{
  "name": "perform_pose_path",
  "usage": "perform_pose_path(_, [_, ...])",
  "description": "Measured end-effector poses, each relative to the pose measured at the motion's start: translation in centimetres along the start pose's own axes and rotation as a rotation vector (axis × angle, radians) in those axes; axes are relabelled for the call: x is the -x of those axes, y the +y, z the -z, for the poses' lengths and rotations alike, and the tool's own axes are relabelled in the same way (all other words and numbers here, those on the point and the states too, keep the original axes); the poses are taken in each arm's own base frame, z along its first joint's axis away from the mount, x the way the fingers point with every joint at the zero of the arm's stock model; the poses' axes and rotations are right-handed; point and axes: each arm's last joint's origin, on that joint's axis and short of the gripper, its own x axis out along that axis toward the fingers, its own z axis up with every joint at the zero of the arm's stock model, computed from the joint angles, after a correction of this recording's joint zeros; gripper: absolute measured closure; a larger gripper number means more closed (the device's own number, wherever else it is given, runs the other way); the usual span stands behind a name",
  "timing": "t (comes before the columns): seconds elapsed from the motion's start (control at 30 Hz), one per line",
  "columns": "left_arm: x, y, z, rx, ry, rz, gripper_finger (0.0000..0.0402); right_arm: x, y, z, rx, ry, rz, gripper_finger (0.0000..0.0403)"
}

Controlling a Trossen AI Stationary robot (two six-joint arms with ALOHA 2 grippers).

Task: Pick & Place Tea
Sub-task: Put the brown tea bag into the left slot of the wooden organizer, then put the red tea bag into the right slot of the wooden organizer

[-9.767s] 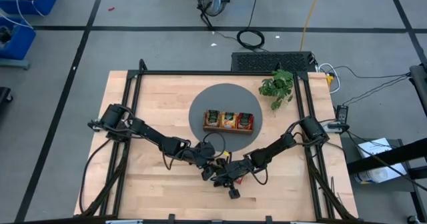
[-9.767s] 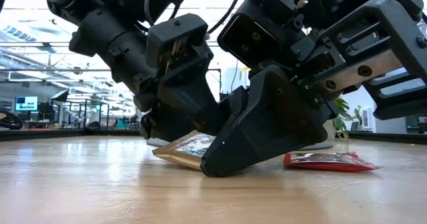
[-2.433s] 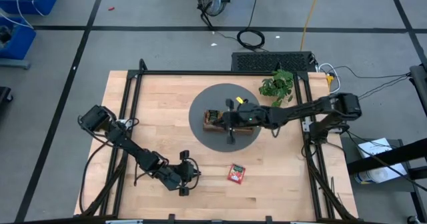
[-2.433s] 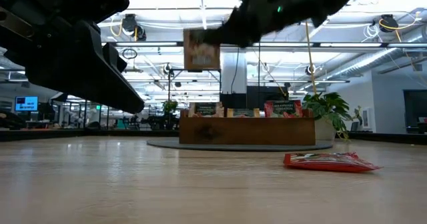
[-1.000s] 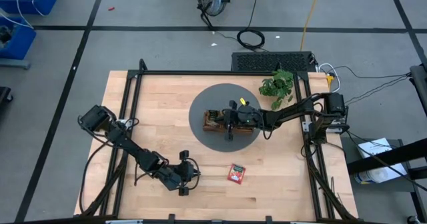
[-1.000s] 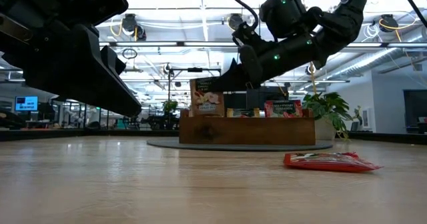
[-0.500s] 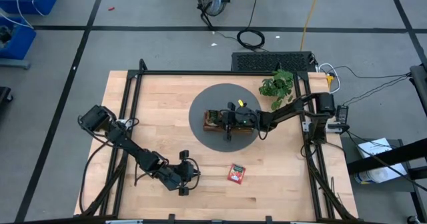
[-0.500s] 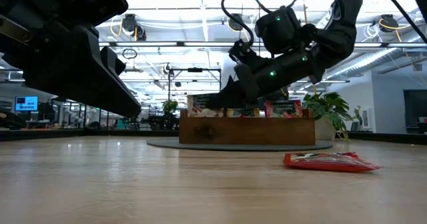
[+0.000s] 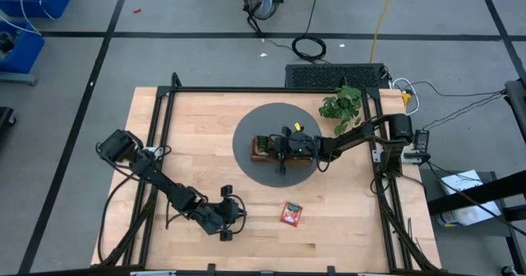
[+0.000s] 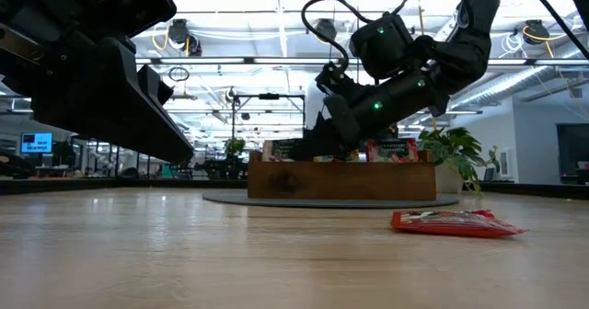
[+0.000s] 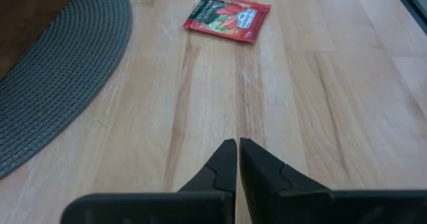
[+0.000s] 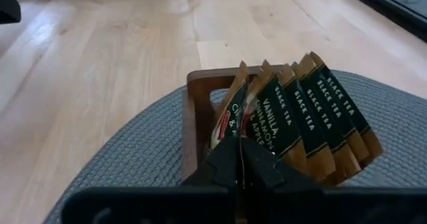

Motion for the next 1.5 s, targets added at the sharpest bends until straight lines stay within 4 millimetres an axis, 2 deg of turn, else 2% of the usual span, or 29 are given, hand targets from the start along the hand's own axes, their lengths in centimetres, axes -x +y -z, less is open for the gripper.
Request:
perform_pose_path(0.37, [0.0, 0.0, 0.0, 0.005, -0.002, 0.001, 0.0376, 0.2, 0.1, -0.6, -0.003, -0.046, -0.002, 0.0323])
perform_pose_path(0.6, [0.0, 0.0, -0.1, 0.012, -0.007, 0.003, 0.0376, 1.7, 0.6, -3.0, 0.037, -0.124, -0.008, 0.0289])
perform_pose_path(0.8, [0.0, 0.0, -0.1, 0.023, -0.007, 0.004, 0.0376, 5.3, 3.2, -6.0, 0.147, -0.150, -0.088, 0.0303])
perform_pose_path(1.03, [0.0, -0.1, -0.2, 0.034, -0.020, 0.009, 0.0376, 11.6, 8.2, -6.9, 0.212, -0.028, -0.224, 0.0378])
perform_pose_path(1.13, [0.0, -0.1, -0.4, 0.045, -0.039, 0.015, 0.0376, 13.8, 10.9, -6.0, 0.229, -0.024, -0.329, 0.0399])
perform_pose_path(1.27, [0.0, -0.2, -0.6, 0.057, -0.059, 0.023, 0.0376, 15.9, 13.7, -3.1, 0.248, -0.046, -0.359, 0.0396])
perform_pose_path(1.37, [0.0, -0.2, -0.7, 0.060, -0.063, 0.025, 0.0376, 16.8, 14.6, -0.4, 0.248, -0.056, -0.336, 0.0401])
perform_pose_path(1.5, [0.0, -0.2, -0.7, 0.057, -0.064, 0.024, 0.0376, 17.7, 14.6, 2.9, 0.216, -0.089, -0.335, 0.0400])
